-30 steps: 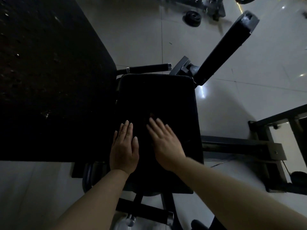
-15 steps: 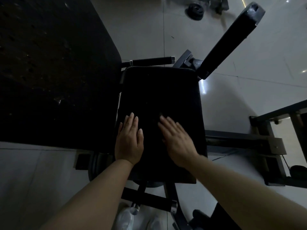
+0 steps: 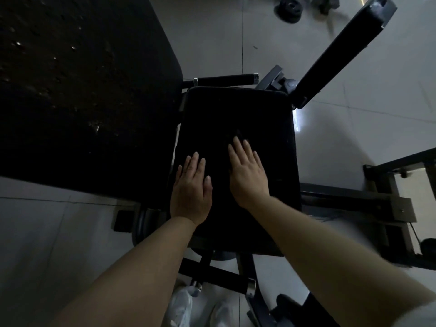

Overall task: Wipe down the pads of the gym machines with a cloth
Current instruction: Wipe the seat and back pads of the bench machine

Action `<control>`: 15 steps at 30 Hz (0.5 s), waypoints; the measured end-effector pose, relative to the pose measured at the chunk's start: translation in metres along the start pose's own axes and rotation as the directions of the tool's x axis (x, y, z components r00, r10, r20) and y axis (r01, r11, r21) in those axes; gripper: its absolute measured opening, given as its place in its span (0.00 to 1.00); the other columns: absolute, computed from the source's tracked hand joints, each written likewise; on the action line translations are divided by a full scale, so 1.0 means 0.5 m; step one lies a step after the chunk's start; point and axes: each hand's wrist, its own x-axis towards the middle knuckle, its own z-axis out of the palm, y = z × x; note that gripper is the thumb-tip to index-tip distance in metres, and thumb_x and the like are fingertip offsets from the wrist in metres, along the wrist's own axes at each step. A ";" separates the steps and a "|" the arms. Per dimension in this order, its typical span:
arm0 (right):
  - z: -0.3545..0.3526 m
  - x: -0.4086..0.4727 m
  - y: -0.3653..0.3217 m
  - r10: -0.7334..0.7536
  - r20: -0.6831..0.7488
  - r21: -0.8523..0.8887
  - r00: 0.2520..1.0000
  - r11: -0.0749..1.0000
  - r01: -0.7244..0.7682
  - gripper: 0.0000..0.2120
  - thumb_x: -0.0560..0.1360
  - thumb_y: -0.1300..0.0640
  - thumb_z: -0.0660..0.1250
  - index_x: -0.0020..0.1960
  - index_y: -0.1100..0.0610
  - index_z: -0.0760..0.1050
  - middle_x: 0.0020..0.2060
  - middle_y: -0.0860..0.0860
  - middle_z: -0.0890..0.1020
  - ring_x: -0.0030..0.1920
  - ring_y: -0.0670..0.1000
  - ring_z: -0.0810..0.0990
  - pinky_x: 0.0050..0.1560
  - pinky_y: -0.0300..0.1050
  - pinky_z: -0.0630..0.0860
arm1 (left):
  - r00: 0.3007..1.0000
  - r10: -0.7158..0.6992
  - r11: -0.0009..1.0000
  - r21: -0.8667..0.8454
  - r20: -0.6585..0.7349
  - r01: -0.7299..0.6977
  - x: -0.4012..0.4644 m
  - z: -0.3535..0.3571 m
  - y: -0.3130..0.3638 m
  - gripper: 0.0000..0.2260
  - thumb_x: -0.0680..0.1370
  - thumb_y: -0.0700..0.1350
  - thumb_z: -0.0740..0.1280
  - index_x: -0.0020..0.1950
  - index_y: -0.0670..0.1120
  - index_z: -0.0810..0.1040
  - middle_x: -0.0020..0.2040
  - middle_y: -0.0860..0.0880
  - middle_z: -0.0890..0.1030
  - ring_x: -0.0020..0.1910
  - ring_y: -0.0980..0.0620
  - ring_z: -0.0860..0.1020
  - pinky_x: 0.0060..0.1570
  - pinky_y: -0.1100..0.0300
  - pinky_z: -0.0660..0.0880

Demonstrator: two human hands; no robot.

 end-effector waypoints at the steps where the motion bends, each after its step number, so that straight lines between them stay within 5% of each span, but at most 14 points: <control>1: 0.011 -0.032 -0.004 -0.025 0.006 -0.010 1.000 1.000 0.025 0.29 0.80 0.53 0.51 0.77 0.53 0.42 0.77 0.49 0.40 0.75 0.50 0.35 0.75 0.48 0.39 | 1.000 -0.001 1.000 -0.011 0.011 0.001 0.000 -0.001 0.001 0.27 0.79 0.52 0.44 0.74 0.41 0.63 0.76 0.44 0.60 0.75 0.52 0.52 0.73 0.58 0.45; 4: 0.045 -0.123 -0.020 -0.070 0.004 -0.059 0.998 0.996 0.070 0.29 0.78 0.51 0.48 0.77 0.52 0.45 0.76 0.49 0.43 0.76 0.50 0.39 0.74 0.44 0.35 | 0.999 -0.005 0.999 -0.035 0.031 0.006 -0.002 -0.006 0.001 0.28 0.79 0.54 0.43 0.75 0.42 0.61 0.77 0.46 0.59 0.75 0.55 0.49 0.73 0.60 0.43; 9: 0.061 -0.171 -0.015 -0.107 0.040 -0.078 0.994 0.991 0.109 0.28 0.77 0.49 0.52 0.76 0.53 0.54 0.76 0.51 0.55 0.76 0.51 0.49 0.73 0.46 0.45 | 0.999 -0.016 0.998 -0.052 0.037 0.018 -0.004 -0.004 -0.002 0.28 0.79 0.55 0.42 0.74 0.43 0.62 0.77 0.48 0.58 0.76 0.56 0.49 0.74 0.60 0.45; 15: 0.007 -0.054 0.011 -0.016 -0.018 0.029 1.000 0.999 0.017 0.30 0.77 0.45 0.40 0.77 0.52 0.41 0.75 0.47 0.38 0.74 0.47 0.32 0.73 0.43 0.34 | 0.999 0.011 1.000 -0.015 0.035 -0.010 -0.003 0.002 -0.007 0.28 0.79 0.53 0.44 0.73 0.41 0.64 0.76 0.45 0.59 0.75 0.54 0.50 0.74 0.57 0.47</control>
